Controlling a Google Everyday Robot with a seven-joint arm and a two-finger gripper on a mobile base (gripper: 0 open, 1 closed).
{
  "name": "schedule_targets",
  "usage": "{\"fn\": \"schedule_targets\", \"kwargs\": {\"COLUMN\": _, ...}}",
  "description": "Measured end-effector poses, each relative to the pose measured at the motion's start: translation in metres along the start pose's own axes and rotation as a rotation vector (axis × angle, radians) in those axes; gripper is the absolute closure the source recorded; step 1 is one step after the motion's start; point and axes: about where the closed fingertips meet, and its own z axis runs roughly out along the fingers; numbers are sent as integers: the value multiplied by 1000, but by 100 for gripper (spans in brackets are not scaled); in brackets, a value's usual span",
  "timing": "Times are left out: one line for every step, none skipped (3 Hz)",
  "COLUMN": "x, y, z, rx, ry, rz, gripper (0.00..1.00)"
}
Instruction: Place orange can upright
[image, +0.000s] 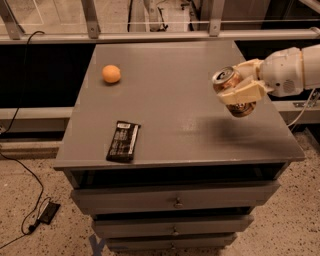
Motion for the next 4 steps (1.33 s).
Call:
{"fn": "schedule_targets", "kwargs": {"x": -5, "y": 1, "z": -11, "rx": 16, "ry": -31, "rz": 3, "gripper": 100}}
{"fn": "schedule_targets", "kwargs": {"x": -5, "y": 1, "z": -11, "rx": 16, "ry": -31, "rz": 3, "gripper": 100}}
{"fn": "schedule_targets", "kwargs": {"x": -4, "y": 5, "z": -8, "rx": -7, "ry": -122, "rz": 46, "gripper": 100}}
{"fn": "schedule_targets", "kwargs": {"x": -3, "y": 7, "z": -5, "rx": -36, "ry": -261, "rz": 111, "gripper": 100}}
